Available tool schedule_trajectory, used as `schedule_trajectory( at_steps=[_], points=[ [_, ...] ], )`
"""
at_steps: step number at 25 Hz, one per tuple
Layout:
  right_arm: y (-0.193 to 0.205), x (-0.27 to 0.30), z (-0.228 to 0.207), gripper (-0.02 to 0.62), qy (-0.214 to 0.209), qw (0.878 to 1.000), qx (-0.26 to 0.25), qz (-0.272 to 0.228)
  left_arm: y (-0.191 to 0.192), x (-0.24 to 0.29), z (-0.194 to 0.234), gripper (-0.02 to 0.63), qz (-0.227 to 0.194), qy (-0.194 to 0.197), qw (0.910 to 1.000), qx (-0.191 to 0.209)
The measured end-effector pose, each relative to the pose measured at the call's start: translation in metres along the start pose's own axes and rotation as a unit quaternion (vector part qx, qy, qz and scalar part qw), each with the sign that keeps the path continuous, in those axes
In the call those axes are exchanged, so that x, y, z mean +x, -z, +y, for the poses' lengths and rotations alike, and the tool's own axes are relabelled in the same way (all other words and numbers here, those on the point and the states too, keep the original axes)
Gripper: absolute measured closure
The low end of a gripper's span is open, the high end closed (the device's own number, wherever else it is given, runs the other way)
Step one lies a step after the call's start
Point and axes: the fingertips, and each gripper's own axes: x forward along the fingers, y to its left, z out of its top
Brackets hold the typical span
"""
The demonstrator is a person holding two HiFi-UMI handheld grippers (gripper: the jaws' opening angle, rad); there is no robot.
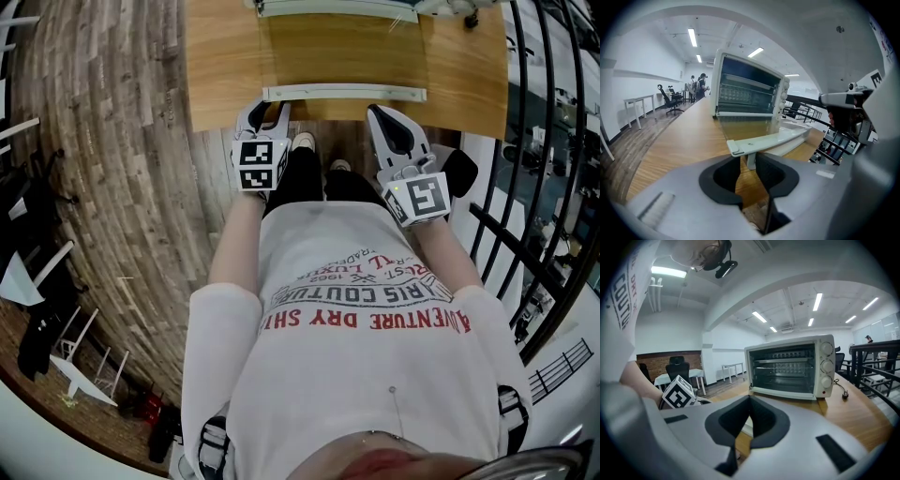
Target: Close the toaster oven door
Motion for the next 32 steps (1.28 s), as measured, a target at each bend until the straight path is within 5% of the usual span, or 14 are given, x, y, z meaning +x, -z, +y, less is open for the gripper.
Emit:
schedule_trajectory(
  at_steps=[22, 32],
  points=[
    [-0.073, -0.005, 0.004, 0.609, 0.006, 0.998, -0.021, -0.057, -0.099, -0.041, 0.002, 0.508, -0.058, -0.004, 0.9981, -0.019],
    [-0.112, 0.019, 0.001, 0.609, 0.029, 0.995, -0.039, -0.091, -0.163, -0.05, 0.011, 0.508, -0.103, 0.028, 0.9941, 0.014]
  ],
)
